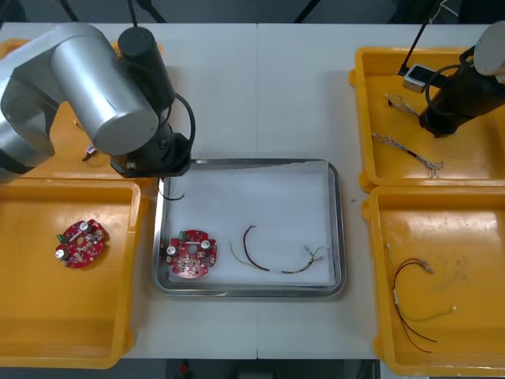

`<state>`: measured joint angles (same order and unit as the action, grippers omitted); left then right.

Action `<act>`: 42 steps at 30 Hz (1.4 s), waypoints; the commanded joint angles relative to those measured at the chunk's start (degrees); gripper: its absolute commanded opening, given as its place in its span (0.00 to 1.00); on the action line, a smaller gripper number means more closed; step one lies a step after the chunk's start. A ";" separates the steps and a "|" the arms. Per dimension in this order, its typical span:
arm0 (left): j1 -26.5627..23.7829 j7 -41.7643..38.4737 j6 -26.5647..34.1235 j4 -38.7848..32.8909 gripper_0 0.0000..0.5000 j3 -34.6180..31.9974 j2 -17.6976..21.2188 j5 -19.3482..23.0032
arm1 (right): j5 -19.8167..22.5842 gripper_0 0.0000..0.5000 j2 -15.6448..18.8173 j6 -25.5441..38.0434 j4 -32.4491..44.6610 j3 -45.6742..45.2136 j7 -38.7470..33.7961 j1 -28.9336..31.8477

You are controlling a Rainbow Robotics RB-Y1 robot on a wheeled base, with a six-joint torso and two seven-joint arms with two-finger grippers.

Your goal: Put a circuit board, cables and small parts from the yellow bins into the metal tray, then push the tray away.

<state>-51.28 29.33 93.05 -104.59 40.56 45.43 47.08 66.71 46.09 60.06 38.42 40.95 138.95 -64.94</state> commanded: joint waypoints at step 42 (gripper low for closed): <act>1.09 -9.73 -5.59 5.36 0.05 12.70 -7.82 -9.55 | -0.61 0.00 8.22 36.62 24.51 -29.79 -0.08 4.39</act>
<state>-51.18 20.33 88.01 -99.03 52.33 38.72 37.92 66.11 52.07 96.04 57.19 15.35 140.73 -63.45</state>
